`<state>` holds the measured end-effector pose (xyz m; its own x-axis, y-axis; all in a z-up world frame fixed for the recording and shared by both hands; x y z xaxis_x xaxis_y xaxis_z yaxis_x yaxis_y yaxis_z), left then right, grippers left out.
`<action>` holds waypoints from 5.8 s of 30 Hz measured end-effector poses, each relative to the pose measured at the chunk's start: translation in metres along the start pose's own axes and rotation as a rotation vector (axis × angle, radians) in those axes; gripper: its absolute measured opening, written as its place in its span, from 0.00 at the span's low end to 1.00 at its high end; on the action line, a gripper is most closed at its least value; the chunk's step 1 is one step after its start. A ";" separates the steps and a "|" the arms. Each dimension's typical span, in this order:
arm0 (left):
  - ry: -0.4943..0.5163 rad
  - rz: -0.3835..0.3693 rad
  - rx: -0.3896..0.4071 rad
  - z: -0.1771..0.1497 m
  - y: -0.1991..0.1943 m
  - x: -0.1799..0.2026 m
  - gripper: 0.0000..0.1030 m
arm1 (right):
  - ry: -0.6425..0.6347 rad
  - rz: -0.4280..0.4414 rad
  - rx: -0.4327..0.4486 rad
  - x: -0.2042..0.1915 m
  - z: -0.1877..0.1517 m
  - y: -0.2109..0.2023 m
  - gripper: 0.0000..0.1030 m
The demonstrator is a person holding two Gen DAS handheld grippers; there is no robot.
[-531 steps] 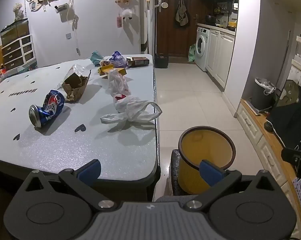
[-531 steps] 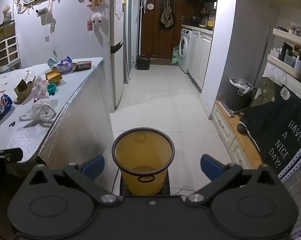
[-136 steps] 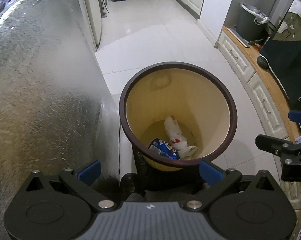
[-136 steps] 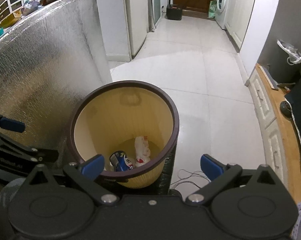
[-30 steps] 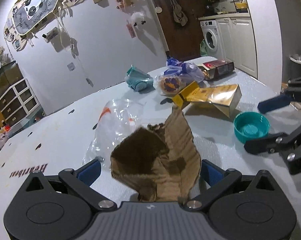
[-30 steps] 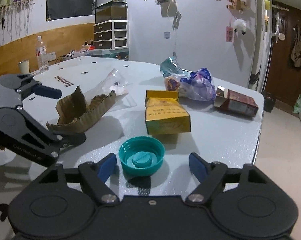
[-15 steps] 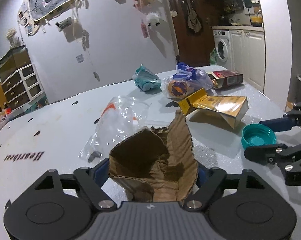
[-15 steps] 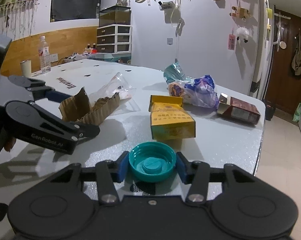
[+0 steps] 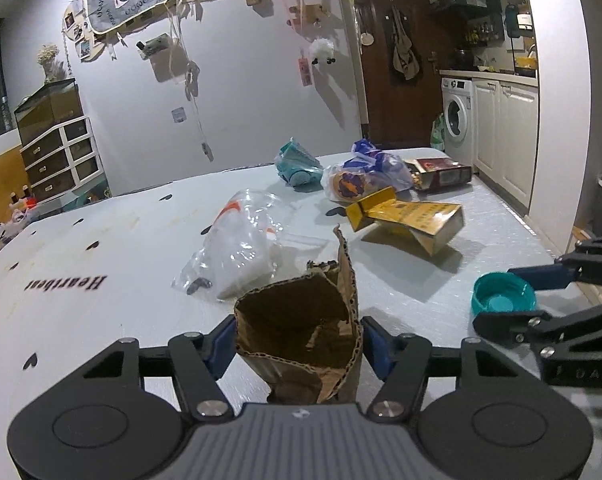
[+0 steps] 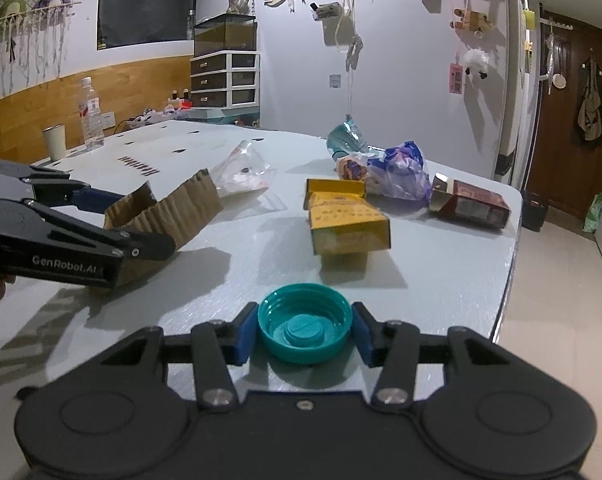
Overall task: Collect trash
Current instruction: 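Carry the cardboard scrap with the left tool and teal cap with the right tool toward the wastebasket, then lower both tools into the yellow wastebasket and open them to drop the items, then raise both open tools out of the wastebasket back toward the table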
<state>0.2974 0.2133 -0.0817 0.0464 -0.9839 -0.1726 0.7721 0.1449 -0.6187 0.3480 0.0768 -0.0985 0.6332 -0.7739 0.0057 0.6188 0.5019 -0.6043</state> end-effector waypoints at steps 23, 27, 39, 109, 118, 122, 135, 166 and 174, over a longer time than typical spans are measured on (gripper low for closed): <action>-0.058 0.005 0.053 -0.027 -0.090 0.040 0.63 | 0.096 -0.029 0.024 0.000 -0.023 -0.101 0.48; -0.063 -0.008 0.065 -0.028 -0.100 0.050 0.63 | 0.114 -0.065 0.034 0.006 -0.029 -0.119 0.48; -0.073 -0.076 0.102 -0.026 -0.117 0.098 0.63 | 0.151 -0.154 0.063 0.038 -0.055 -0.168 0.49; 0.048 -0.402 -0.386 -0.097 0.134 0.387 0.64 | 0.506 -0.253 -0.408 0.249 -0.303 -0.080 0.49; 0.060 -0.437 -0.426 -0.104 0.165 0.396 0.64 | 0.350 -0.193 -0.616 0.246 -0.309 -0.030 0.49; 0.080 -0.457 -0.460 -0.110 0.180 0.401 0.65 | 0.301 -0.155 -0.688 0.248 -0.310 -0.012 0.49; 0.162 -0.447 -0.515 -0.117 0.215 0.418 0.66 | 0.232 -0.133 -0.747 0.247 -0.312 0.013 0.49; 0.230 -0.398 -0.517 -0.112 0.178 0.412 0.94 | 0.205 -0.180 -0.644 0.255 -0.297 -0.031 0.70; 0.212 -0.385 -0.503 -0.112 0.152 0.400 0.99 | 0.243 -0.190 -0.606 0.253 -0.292 -0.052 0.86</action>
<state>0.3620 -0.1461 -0.3308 -0.3389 -0.9407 0.0174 0.3166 -0.1314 -0.9394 0.3402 -0.2574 -0.2983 0.3733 -0.9275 0.0194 0.2945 0.0986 -0.9505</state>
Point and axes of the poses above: each gripper's, at about its wrist camera, not at the fingertips, and y roughly the way its jaws point, x to its right, z to its top, the point moved 6 cm from there along y, roughly the way its jaws point, and after that the axes turned 6 degrees about -x, right-handed, at the moved point
